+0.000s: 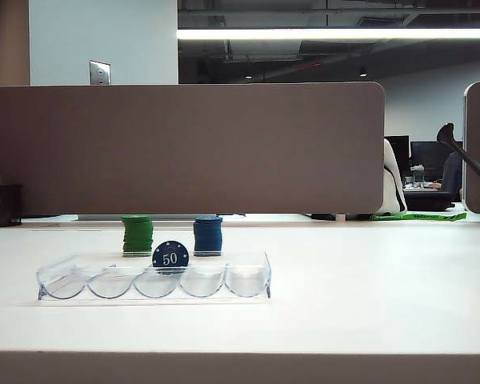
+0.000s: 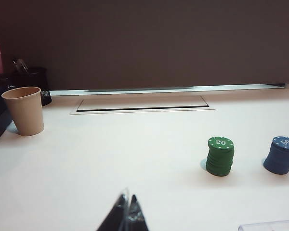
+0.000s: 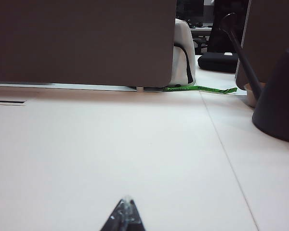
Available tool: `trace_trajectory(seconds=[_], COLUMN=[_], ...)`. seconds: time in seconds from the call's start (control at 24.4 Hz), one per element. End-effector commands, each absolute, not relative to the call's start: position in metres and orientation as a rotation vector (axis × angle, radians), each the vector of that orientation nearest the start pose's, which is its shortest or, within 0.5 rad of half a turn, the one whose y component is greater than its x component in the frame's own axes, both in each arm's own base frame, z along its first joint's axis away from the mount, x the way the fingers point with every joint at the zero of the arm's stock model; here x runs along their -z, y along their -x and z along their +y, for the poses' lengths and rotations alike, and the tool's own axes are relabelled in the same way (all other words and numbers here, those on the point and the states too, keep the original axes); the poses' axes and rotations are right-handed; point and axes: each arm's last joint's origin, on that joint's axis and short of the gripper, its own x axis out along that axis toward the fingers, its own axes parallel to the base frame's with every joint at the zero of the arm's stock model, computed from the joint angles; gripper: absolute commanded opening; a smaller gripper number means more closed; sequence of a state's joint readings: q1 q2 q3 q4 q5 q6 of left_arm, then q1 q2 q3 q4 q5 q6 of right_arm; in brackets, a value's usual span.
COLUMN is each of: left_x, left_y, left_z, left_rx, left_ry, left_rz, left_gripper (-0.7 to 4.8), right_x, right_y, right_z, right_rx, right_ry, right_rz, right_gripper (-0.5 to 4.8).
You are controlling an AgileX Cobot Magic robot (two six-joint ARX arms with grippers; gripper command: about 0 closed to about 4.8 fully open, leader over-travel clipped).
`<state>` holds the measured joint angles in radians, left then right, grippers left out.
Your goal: Pick up the chip in the box and place it on the pile of chips with the same color.
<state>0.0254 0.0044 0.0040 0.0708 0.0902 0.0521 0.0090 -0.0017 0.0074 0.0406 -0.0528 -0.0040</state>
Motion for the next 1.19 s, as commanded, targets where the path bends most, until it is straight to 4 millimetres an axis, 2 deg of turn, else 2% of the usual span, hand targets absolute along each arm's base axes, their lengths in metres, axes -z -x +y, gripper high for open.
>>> trace_trajectory(seconds=[0.04, 0.53, 0.66, 0.98, 1.19], left_x=[-0.174, -0.174, -0.177, -0.197, -0.211], left_y=[-0.097, -0.097, -0.097, -0.093, -0.098], left_z=[0.000, 0.000, 0.000, -0.003, -0.005], left_rx=[0.064, 0.067, 0.067, 0.158, 0.233], left_ry=[-0.057, -0.057, -0.058, -0.061, -0.054], left_rz=[-0.088, -0.095, -0.103, -0.094, -0.018], left_gripper=[-0.05, -0.06, -0.06, -0.06, -0.06], right_x=[-0.173, -0.178, -0.188, -0.230, -0.262], right_y=[-0.097, -0.096, -0.093, -0.082, -0.091], right_z=[0.002, 0.002, 0.002, 0.003, 0.005], right_rx=[-0.061, -0.061, -0.060, -0.066, -0.134], right_ry=[0.002, 0.004, 0.018, 0.063, 0.070], right_rz=[-0.077, -0.109, -0.130, -0.133, -0.035], right_gripper=[-0.05, -0.05, -0.05, -0.05, -0.05])
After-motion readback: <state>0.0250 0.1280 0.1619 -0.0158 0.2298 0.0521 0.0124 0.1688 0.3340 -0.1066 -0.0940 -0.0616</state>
